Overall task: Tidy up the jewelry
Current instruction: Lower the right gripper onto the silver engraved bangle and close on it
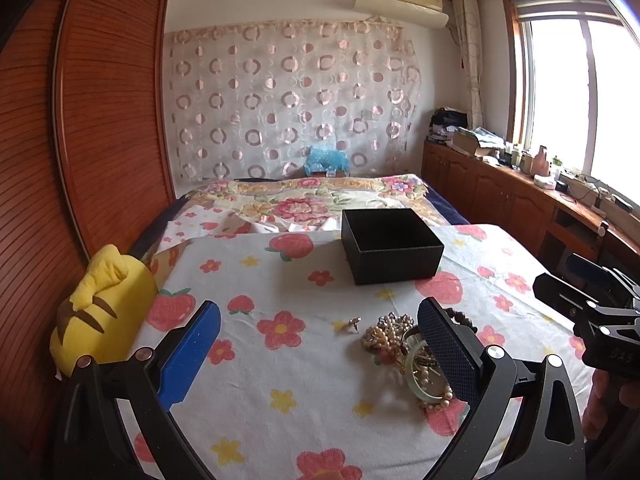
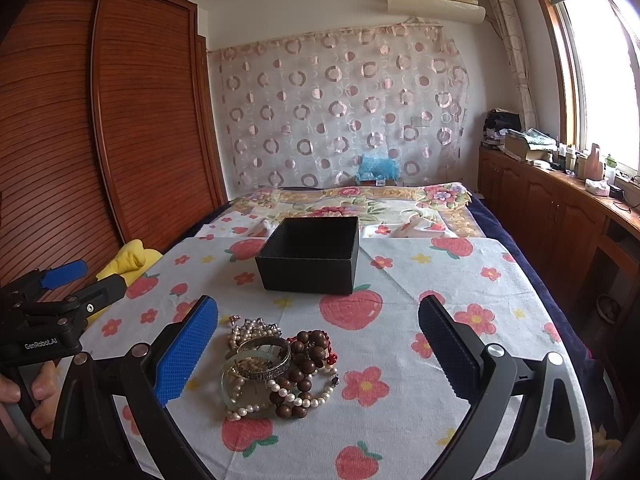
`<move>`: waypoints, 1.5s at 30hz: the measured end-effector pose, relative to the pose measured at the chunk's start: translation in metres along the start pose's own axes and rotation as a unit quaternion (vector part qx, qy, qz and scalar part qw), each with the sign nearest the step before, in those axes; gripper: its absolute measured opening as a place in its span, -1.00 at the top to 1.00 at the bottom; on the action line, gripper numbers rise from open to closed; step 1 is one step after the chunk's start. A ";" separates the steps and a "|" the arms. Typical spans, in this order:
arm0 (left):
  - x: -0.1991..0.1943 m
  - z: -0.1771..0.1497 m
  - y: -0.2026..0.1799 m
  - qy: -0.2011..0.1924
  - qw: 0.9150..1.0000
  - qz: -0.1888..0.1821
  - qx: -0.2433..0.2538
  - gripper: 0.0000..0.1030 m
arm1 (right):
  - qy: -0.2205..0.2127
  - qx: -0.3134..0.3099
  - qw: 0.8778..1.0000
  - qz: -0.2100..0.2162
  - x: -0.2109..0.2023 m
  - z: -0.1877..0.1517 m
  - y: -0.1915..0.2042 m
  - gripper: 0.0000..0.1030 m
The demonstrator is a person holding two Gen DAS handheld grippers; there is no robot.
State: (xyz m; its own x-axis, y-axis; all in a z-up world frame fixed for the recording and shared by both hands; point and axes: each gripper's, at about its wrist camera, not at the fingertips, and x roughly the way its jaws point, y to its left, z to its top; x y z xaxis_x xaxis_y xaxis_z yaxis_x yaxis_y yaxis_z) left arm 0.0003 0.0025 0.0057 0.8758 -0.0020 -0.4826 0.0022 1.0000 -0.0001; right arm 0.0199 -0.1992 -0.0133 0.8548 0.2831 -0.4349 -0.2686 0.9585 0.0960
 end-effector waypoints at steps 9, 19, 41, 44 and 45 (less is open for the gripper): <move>0.018 -0.017 0.004 0.023 1.000 0.000 0.000 -0.85 | 0.016 -0.013 0.999 0.026 0.012 -0.008 -0.002 -0.95; 0.037 -0.033 0.013 0.061 0.998 -0.007 0.007 -0.85 | 0.086 -0.066 0.991 0.081 0.044 -0.017 0.009 -0.55; 0.066 -0.054 0.014 0.121 0.992 -0.039 0.020 -0.85 | 0.213 -0.158 0.951 0.161 0.114 -0.029 0.038 -0.29; 0.067 -0.054 0.014 0.122 0.992 -0.041 0.020 -0.85 | 0.219 -0.165 0.948 0.160 0.120 -0.029 0.039 -0.29; 0.067 -0.054 0.014 0.122 0.991 -0.041 0.020 -0.85 | 0.220 -0.166 0.948 0.160 0.122 -0.030 0.039 -0.29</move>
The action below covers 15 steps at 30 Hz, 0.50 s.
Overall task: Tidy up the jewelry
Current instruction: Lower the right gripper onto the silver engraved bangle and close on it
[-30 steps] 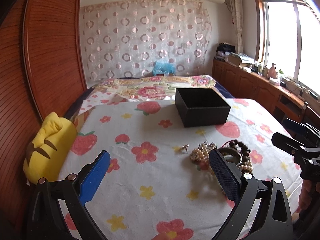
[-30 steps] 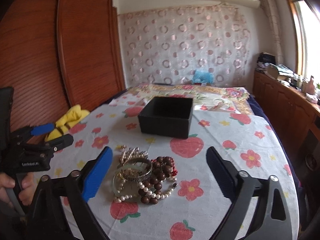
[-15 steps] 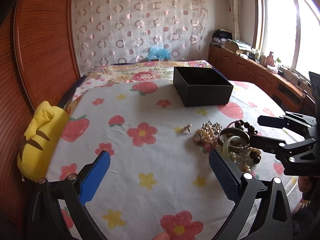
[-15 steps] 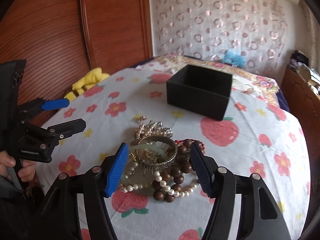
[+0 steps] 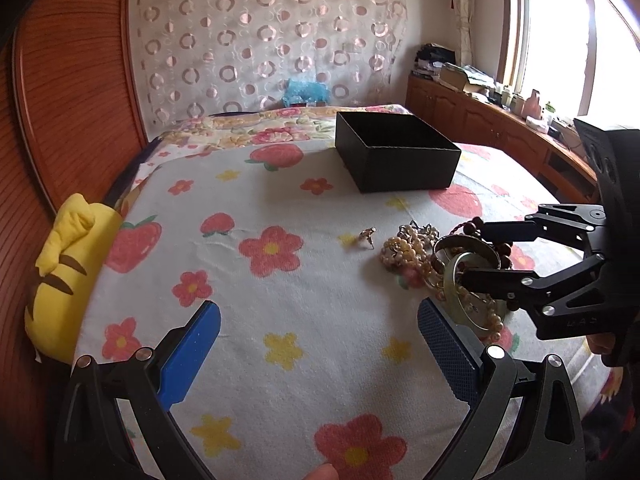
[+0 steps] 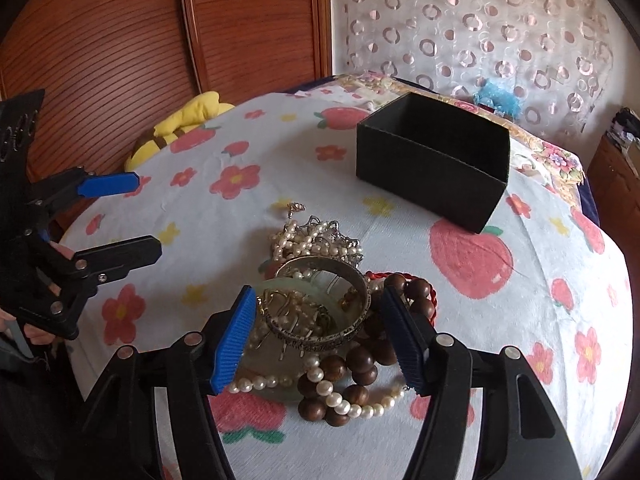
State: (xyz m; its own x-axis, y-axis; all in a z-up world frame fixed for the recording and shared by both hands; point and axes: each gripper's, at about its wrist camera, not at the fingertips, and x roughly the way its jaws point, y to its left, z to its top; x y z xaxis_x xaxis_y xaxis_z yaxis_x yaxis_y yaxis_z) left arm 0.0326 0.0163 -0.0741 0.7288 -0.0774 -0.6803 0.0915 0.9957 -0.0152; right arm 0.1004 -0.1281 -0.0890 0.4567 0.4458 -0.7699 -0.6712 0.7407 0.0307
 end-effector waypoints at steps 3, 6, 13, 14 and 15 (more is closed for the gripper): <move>0.002 -0.001 -0.002 0.003 1.000 -0.002 0.001 -0.85 | 0.003 -0.011 1.000 0.001 0.003 0.001 0.003 -0.16; 0.005 -0.003 -0.005 0.007 1.000 -0.003 0.004 -0.85 | 0.000 -0.014 1.000 -0.005 0.002 0.000 0.004 -0.15; 0.006 -0.006 -0.010 0.010 1.000 -0.009 0.012 -0.85 | -0.025 -0.008 1.000 -0.009 -0.011 -0.007 0.003 -0.15; 0.007 -0.006 -0.010 0.011 1.000 -0.010 0.011 -0.85 | -0.029 -0.008 0.999 -0.009 -0.014 -0.007 0.003 -0.15; 0.007 -0.006 -0.010 0.012 1.000 -0.010 0.012 -0.85 | -0.034 -0.008 0.999 -0.013 -0.017 -0.007 0.002 -0.15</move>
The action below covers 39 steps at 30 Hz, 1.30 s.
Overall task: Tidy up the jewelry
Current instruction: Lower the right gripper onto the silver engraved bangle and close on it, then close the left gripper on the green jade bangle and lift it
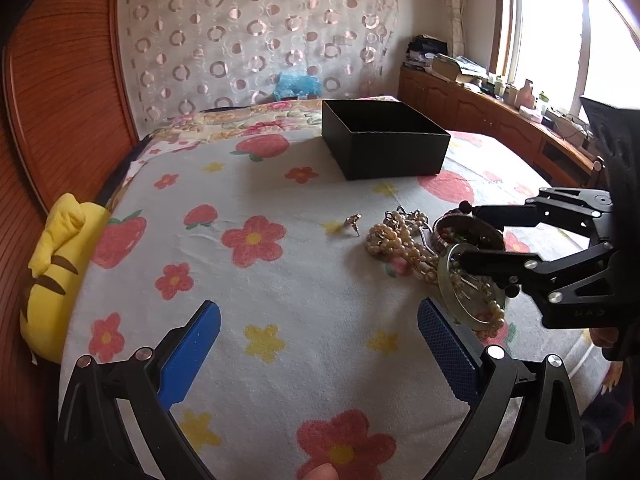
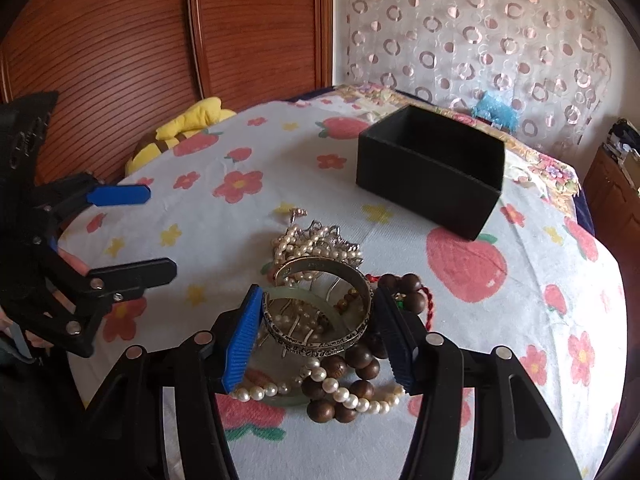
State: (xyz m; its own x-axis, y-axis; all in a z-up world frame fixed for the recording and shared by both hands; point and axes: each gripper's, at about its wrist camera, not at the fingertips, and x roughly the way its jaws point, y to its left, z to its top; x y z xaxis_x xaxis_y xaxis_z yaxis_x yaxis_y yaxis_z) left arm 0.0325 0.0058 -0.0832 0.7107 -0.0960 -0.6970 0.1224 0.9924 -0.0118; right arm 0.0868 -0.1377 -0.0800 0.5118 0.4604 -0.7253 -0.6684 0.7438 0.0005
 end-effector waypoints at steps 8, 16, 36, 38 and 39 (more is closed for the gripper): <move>-0.001 0.001 -0.007 0.001 1.000 -0.013 0.005 -0.85 | -0.019 0.014 0.999 -0.030 -0.021 -0.008 -0.014 -0.15; 0.009 0.012 -0.032 0.006 0.998 -0.048 0.034 -0.85 | -0.023 0.042 0.998 -0.050 -0.034 -0.027 -0.032 -0.15; 0.039 0.028 -0.059 0.052 0.992 -0.101 0.063 0.52 | -0.032 0.069 0.995 -0.057 -0.047 -0.044 -0.044 -0.15; 0.038 0.027 -0.059 0.052 0.991 -0.100 0.069 0.52 | -0.031 0.068 0.995 -0.058 -0.047 -0.044 -0.043 -0.15; 0.038 0.027 -0.060 0.051 0.991 -0.099 0.073 0.52 | -0.031 0.068 0.995 -0.059 -0.047 -0.044 -0.043 -0.15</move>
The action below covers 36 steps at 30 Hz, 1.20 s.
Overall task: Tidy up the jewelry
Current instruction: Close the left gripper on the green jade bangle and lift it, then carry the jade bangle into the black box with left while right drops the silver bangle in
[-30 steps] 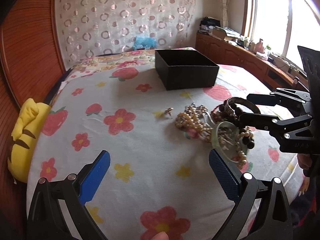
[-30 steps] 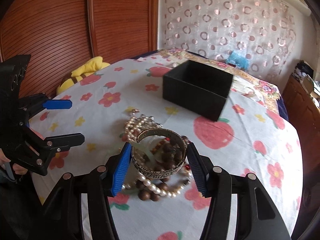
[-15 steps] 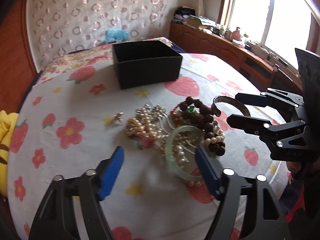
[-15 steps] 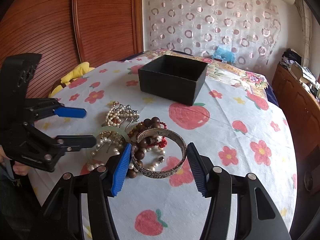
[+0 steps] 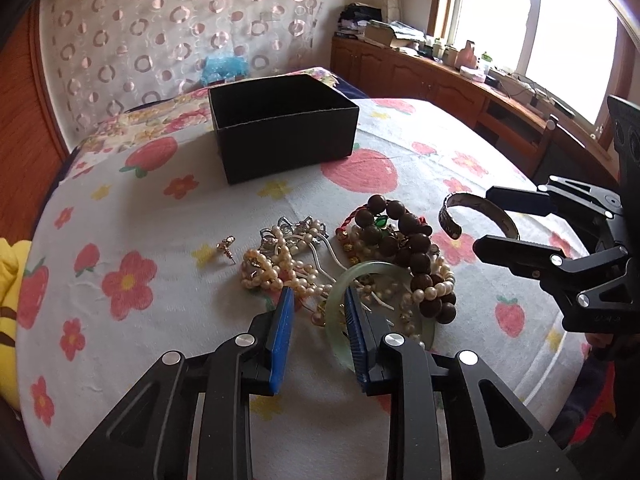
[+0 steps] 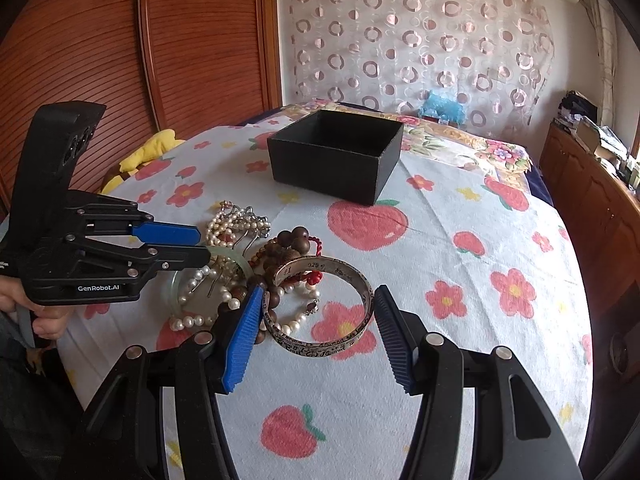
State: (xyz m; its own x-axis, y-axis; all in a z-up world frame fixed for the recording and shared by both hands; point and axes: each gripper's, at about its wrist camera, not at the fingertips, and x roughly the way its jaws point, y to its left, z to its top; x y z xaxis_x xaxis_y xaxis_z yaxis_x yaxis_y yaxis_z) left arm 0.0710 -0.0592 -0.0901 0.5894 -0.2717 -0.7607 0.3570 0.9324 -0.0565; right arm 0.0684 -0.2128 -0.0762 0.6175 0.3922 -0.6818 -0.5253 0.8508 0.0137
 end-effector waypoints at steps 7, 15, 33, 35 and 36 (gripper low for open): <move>0.002 -0.001 -0.005 0.007 1.000 0.004 0.022 0.86 | 0.000 -0.001 1.000 0.002 0.000 0.000 -0.001 -0.15; -0.020 0.005 0.002 -0.042 0.998 0.042 0.012 0.86 | 0.000 -0.002 1.000 0.002 0.000 -0.001 -0.001 -0.15; -0.074 0.029 0.007 -0.130 0.990 0.052 -0.004 0.85 | -0.003 -0.006 1.000 -0.005 -0.002 0.008 0.002 -0.15; -0.080 0.032 0.007 -0.138 0.989 0.052 -0.005 0.85 | -0.004 -0.007 1.000 -0.004 -0.002 0.007 0.002 -0.15; -0.083 0.034 0.007 -0.141 0.989 0.052 -0.005 0.85 | -0.005 -0.007 1.000 -0.004 -0.002 0.008 0.001 -0.15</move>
State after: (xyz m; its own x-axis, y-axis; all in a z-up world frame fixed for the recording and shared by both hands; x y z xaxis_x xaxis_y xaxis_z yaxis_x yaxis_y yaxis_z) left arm 0.0488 -0.0383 -0.0056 0.8014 -0.2286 -0.5528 0.2771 0.9608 0.0043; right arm 0.0707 -0.2097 -0.0690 0.6276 0.3880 -0.6750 -0.5279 0.8493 -0.0025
